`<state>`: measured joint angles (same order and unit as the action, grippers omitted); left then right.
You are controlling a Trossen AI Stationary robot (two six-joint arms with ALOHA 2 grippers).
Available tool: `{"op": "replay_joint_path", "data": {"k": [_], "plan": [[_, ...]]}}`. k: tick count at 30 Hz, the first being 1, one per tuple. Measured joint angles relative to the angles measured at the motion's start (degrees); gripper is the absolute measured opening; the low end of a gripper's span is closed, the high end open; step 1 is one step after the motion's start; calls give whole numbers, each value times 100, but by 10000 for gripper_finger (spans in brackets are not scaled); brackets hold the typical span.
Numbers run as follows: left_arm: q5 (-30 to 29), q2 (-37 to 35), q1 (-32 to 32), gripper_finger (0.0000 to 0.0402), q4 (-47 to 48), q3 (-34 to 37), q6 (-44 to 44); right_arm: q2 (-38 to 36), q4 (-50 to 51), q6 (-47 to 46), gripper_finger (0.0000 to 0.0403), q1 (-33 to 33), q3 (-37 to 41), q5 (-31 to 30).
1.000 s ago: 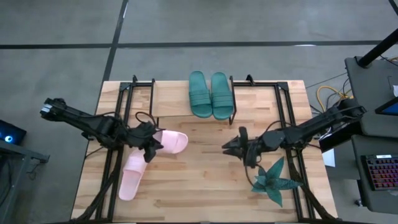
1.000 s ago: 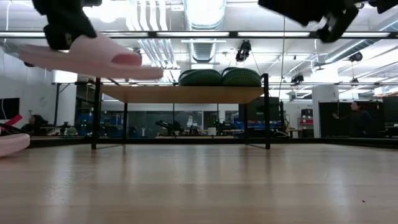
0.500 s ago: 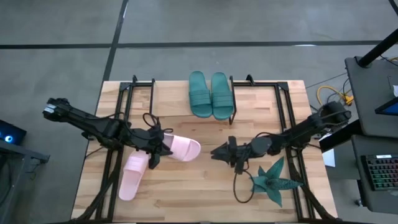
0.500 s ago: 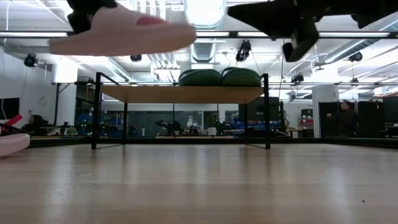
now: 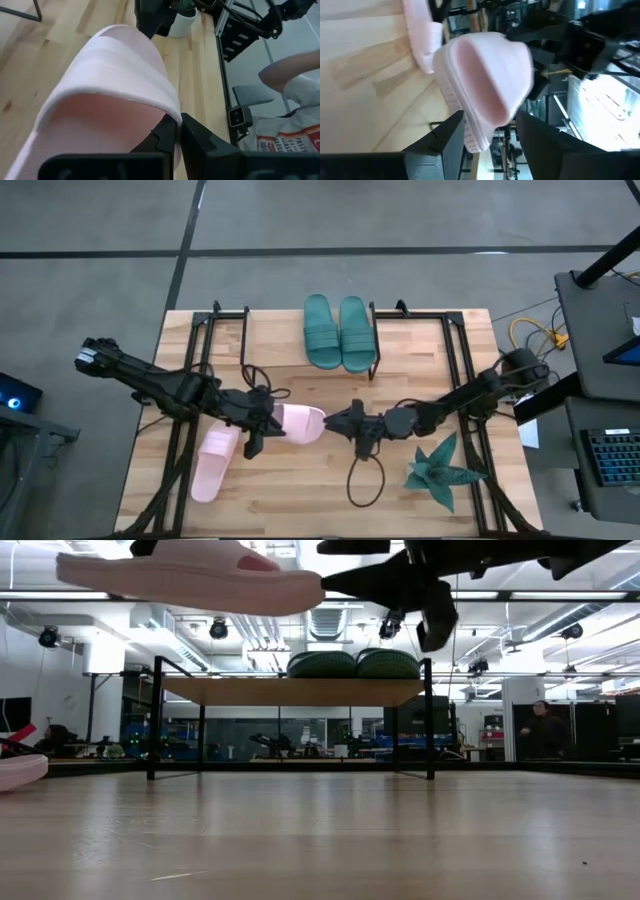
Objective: Pick and place slides into the shelf
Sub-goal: Put the top pink slipper on the shelf
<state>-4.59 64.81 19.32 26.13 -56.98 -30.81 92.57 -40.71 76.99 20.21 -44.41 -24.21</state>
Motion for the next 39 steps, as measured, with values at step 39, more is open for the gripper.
{"op": "replay_joint_path", "data": {"k": [39], "plan": [[-97,42,-14,6,-165,-36,1375,-247,1177,-325,29,9,-319,470]]}}
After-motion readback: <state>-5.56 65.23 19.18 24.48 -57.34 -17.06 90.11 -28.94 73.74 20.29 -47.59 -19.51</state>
